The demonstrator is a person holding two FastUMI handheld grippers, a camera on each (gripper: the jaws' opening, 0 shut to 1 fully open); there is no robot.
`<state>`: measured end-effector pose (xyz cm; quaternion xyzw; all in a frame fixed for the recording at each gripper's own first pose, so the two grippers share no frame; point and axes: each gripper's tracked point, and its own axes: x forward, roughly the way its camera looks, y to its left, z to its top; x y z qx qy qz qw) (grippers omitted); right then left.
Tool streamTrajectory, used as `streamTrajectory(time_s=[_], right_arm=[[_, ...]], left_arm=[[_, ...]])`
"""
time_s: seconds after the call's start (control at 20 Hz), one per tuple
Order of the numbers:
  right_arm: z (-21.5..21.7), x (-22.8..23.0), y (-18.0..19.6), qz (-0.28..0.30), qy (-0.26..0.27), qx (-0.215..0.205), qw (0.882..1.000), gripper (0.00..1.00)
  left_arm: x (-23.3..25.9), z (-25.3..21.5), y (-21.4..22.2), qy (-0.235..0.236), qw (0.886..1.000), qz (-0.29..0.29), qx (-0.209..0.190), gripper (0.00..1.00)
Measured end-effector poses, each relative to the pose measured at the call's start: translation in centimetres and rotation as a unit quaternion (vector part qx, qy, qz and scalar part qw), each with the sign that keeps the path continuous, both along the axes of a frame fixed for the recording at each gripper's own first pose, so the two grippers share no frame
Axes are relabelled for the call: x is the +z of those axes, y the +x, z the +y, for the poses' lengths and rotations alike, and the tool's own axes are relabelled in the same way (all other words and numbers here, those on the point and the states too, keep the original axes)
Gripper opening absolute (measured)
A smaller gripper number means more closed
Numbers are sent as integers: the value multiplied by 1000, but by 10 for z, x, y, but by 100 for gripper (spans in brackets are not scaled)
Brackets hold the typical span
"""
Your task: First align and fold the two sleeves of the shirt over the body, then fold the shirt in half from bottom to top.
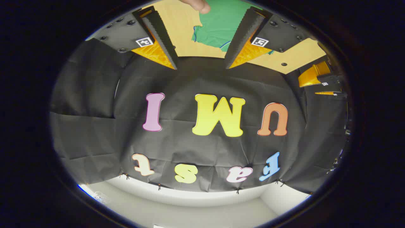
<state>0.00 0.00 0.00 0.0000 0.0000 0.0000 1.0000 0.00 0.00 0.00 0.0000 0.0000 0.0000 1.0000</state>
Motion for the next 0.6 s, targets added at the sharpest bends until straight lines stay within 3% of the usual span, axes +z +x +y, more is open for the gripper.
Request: streamTrajectory(time_s=[0.6], right_arm=[[-14, -5, 6, 10, -3, 11, 1000, 96]], left_arm=[[-10, -28, 2, 0, 1000, 14, -10, 100]])
